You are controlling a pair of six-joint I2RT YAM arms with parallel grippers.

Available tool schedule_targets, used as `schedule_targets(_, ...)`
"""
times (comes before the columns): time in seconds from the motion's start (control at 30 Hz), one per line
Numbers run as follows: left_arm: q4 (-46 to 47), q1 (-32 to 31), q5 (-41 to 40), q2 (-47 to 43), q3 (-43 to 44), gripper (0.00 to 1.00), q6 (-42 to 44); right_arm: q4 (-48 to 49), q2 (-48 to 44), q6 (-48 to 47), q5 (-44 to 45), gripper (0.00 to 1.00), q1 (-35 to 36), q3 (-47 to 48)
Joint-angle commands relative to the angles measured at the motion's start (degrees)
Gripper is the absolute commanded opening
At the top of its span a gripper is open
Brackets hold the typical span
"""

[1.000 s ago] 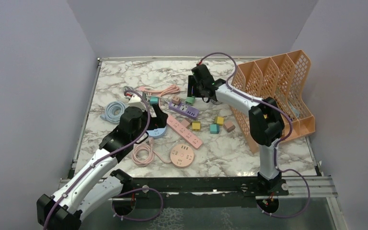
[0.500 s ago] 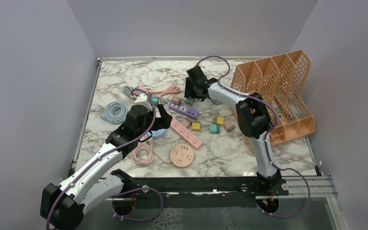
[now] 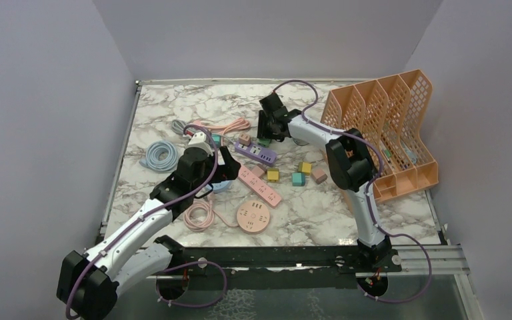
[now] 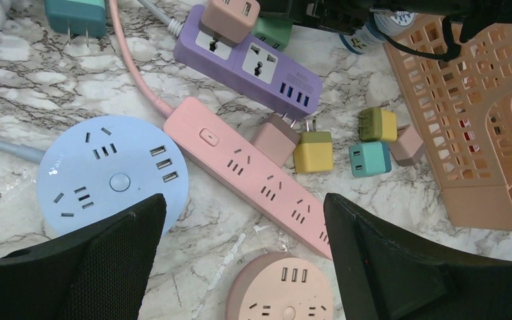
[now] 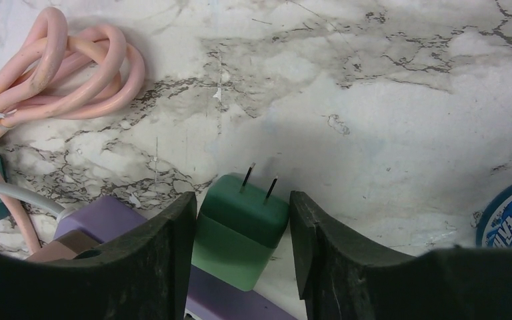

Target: Insert the plug

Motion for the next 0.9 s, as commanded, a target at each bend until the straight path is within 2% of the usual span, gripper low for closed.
schedule_targets(0.0, 1.83, -0.05, 1.92, 0.31, -0.62, 0.91, -1.47, -0.26, -1.72, 1.05, 1.8, 0.39, 0.08, -1.44)
schedule_targets(0.27, 3.17, -0.05, 4.96, 1.73, -0.84, 0.91, -3.63, 5.86, -10.72, 1.7, 6.88, 0.38, 0.08, -7.97)
schedule_targets(0.43, 4.49, -0.05, 7.09, 2.73, -1.16, 0.91, -5.03, 7.22, -15.78, 2.39, 6.87, 0.38, 0.0, -13.1)
schedule_targets(0.57, 7.45, -0.05, 10.24, 4.49, -2.04, 0.91, -6.6, 8.21, -21.23, 2.95, 3.39, 0.38, -0.05, -19.44)
schedule_targets(0.7, 11.47, -0.05, 14.39, 6.87, -2.74, 0.88, -7.94, 12.11, -29.04, 2.03, -3.74, 0.38, -0.01, -28.8)
schedule_targets(0.87, 14.3, -0.05, 16.49, 8.92, -2.76, 0.84, -10.03, 19.0, -38.39, -6.63, -14.38, 0.38, -0.01, -40.03)
